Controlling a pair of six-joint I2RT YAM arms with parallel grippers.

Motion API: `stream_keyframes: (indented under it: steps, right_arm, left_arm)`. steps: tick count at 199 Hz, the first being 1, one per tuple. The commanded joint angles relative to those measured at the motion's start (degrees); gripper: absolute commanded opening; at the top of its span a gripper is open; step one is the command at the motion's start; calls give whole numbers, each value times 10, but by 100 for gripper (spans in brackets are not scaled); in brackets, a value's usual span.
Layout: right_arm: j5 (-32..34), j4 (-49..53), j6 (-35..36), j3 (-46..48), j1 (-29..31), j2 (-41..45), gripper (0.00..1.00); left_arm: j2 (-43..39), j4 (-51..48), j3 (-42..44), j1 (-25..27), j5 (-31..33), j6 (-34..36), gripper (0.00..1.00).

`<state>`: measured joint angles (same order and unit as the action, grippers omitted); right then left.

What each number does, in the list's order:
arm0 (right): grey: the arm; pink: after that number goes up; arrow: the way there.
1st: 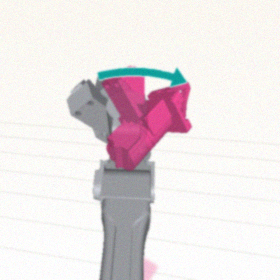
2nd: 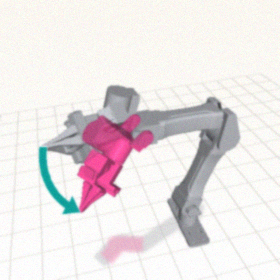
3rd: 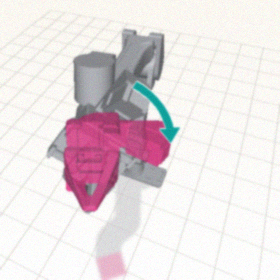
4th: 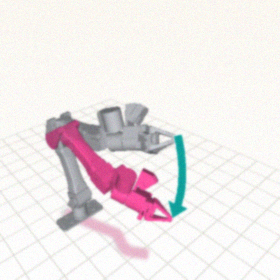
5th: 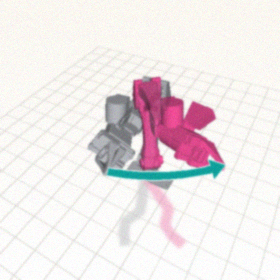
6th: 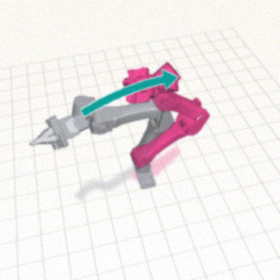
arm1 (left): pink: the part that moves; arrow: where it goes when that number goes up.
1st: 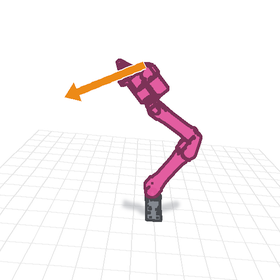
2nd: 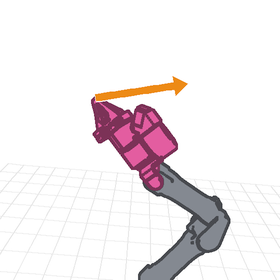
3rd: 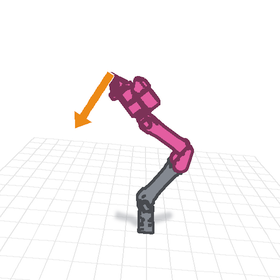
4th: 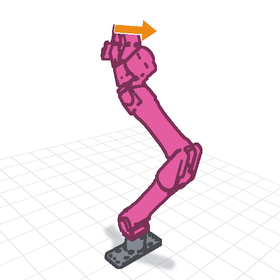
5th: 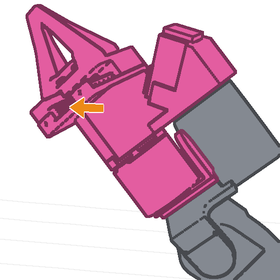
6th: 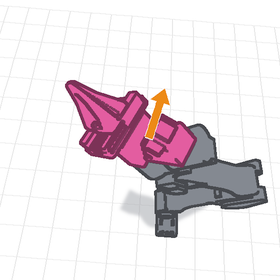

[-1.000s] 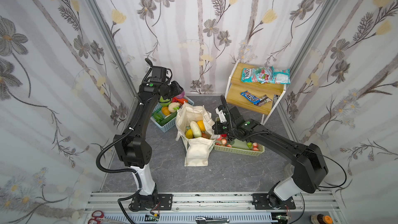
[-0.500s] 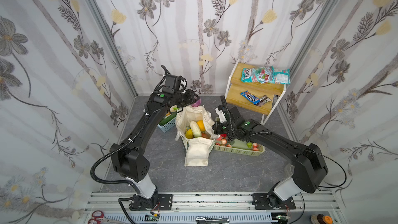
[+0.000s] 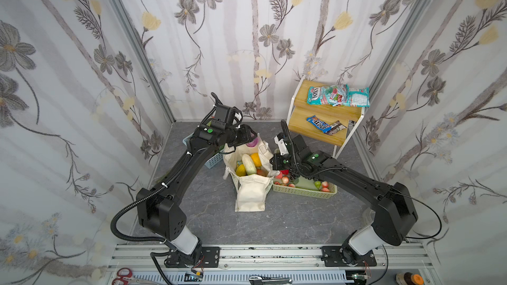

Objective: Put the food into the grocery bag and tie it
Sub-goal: 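Lower the purple cabbage into the tote and open the left gripper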

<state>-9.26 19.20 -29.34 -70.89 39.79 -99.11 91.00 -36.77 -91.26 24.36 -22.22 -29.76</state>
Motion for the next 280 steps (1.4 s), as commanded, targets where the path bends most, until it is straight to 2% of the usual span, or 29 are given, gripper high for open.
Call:
stream_keyframes:
  steps: [1, 49, 120, 209, 280]
  right_arm:
    - [-3, -3, 0, -6, 1, -7, 0]
    - [-1, -1, 1, -9, 1, -3, 0]
    - [10, 4, 1, -14, 0, 8, 0]
    - [22, 12, -1, -18, 0, 28, 1]
    - [27, 17, -1, -31, 1, 50, 2]
  left_arm:
    - [-8, 8, 11, 7, 11, 5, 45]
    - [-19, 2, 46, 20, 25, 10, 45]
    - [-8, -21, 76, 55, 78, 34, 45]
    - [54, -38, 92, 85, 165, 45, 45]
    - [118, -25, 100, 94, 188, 31, 48]
